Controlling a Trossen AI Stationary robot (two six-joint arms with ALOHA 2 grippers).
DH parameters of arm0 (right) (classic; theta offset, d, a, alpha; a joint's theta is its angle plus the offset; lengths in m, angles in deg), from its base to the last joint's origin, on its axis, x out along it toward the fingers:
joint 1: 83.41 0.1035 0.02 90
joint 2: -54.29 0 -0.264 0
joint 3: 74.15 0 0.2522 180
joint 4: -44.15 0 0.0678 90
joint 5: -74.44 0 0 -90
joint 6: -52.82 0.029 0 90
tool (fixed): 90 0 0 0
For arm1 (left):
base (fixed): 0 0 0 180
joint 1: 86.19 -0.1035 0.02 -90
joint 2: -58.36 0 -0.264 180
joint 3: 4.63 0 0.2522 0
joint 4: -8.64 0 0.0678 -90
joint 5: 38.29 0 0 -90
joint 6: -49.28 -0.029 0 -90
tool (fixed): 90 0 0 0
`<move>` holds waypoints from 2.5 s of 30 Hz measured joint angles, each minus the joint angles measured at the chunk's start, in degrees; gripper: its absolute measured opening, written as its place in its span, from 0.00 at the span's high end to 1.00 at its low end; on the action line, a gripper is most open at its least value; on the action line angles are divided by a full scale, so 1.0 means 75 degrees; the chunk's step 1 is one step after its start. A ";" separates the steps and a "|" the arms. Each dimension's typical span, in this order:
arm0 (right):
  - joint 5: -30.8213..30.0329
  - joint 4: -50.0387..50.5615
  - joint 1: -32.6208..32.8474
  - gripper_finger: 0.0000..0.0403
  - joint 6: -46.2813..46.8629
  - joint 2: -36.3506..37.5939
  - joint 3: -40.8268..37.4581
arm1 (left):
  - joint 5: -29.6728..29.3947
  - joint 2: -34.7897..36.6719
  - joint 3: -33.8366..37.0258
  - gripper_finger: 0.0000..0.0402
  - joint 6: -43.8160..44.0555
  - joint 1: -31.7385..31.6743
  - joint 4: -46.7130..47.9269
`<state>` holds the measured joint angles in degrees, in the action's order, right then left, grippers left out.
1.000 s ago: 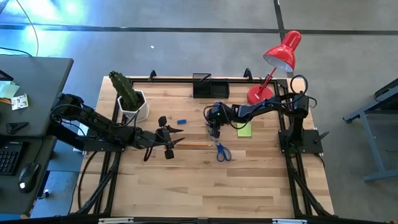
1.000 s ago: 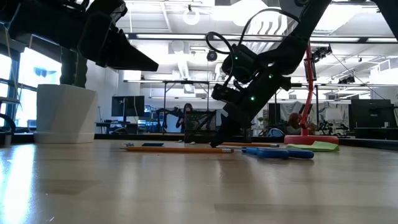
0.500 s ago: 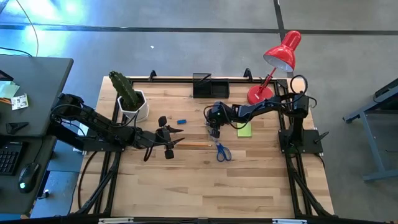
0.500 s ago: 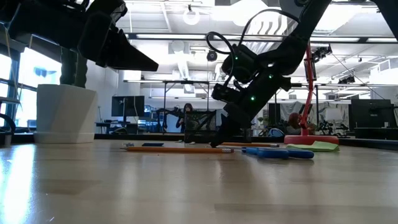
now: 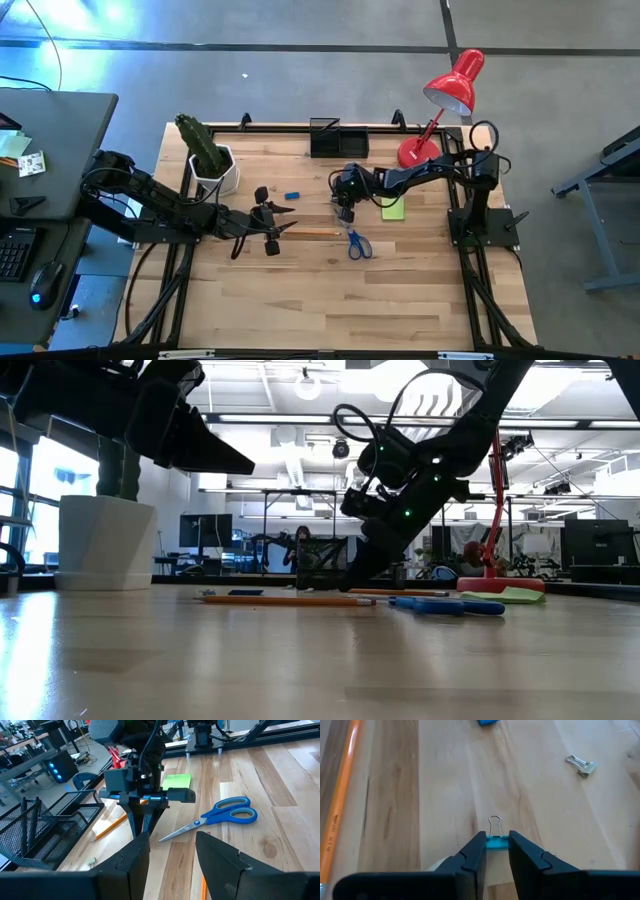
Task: Pick and place office supplies into organizer
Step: Put the middle blue binder clip into the bottom left section of the desk organizer, then put the top yellow pencil into the top left section of the desk organizer
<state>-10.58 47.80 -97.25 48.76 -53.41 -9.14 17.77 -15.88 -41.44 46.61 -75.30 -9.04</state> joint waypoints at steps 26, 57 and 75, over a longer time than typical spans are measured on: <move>-0.0118 0.0106 -0.2077 0.83 -0.1006 0.0125 0.1719 | 0.0000 0.0000 0.0000 0.63 -0.0004 -0.0002 0.0049; -0.0166 0.0105 -0.2088 0.65 -0.1069 0.0105 0.1719 | 0.0003 0.0000 0.0000 0.63 -0.0001 0.0001 0.0050; 0.2454 0.0236 -0.1772 0.68 -0.2055 -0.0772 0.2081 | 0.0003 0.0000 -0.0001 0.63 0.0002 0.0001 -0.0028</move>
<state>7.82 49.57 -110.54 33.35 -59.21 6.47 17.80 -15.88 -41.44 46.63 -75.29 -9.25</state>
